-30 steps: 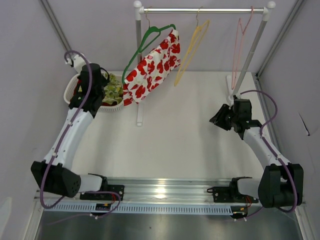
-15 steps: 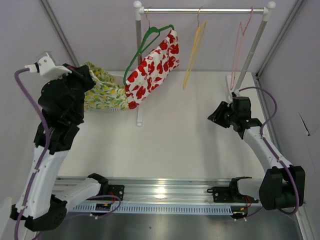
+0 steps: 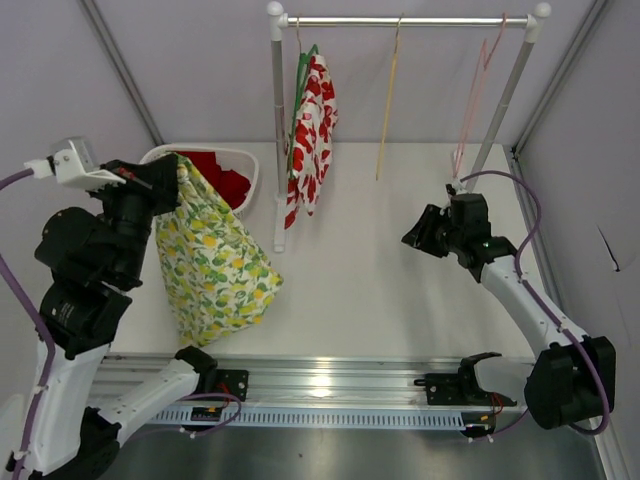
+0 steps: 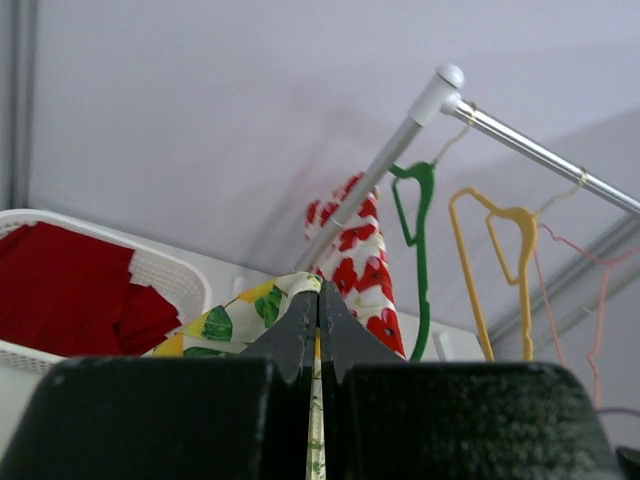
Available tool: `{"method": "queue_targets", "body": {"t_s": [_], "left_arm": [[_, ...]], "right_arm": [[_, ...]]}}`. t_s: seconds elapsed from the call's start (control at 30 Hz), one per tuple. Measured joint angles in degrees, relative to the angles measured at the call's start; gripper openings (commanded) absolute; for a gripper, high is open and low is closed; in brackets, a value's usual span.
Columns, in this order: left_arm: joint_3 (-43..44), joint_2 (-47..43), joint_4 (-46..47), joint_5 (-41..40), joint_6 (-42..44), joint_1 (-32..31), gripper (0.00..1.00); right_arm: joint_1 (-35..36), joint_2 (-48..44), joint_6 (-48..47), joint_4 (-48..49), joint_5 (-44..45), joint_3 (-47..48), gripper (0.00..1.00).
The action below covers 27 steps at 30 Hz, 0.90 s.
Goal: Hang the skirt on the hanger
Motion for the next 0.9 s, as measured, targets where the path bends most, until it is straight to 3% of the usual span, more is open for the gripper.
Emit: {"method": "queue_targets", "body": {"t_s": [0.17, 0.27, 0.4, 0.6, 0.63, 0.67, 0.73, 0.9], "left_arm": [[-9.1, -1.0, 3.0, 6.8, -3.1, -2.4, 0.0], [-13.0, 2.1, 3.9, 7.7, -4.2, -8.8, 0.0], [-13.8, 10.9, 7.0, 7.5, -4.8, -19.8, 0.0], [-14.7, 26.5, 14.3, 10.6, -6.7, -30.3, 0.0], [-14.4, 29.7, 15.5, 12.0, -7.2, -31.2, 0.04], [-13.9, 33.2, 16.2, 13.2, -7.9, -31.8, 0.27], [-13.7, 40.1, 17.6, 15.1, -9.1, -32.4, 0.5], [-19.7, 46.3, 19.5, 17.0, -12.3, -32.4, 0.69]], "right_arm": [[1.5, -0.8, 0.2, -0.7, 0.1, 0.0, 0.42], [1.7, -2.3, 0.5, -1.2, 0.5, 0.0, 0.43], [1.7, -5.7, 0.4, -2.7, 1.6, 0.0, 0.43], [1.5, -9.4, 0.3, -6.4, 4.3, 0.5, 0.46], [1.2, -9.6, 0.2, -7.3, 5.1, 0.8, 0.47], [0.8, -9.8, 0.1, -8.0, 5.8, 1.0, 0.49], [0.0, -10.1, -0.1, -9.3, 7.1, 1.0, 0.54], [-1.4, -10.3, -0.9, -10.6, 8.3, 0.0, 0.58]]}}
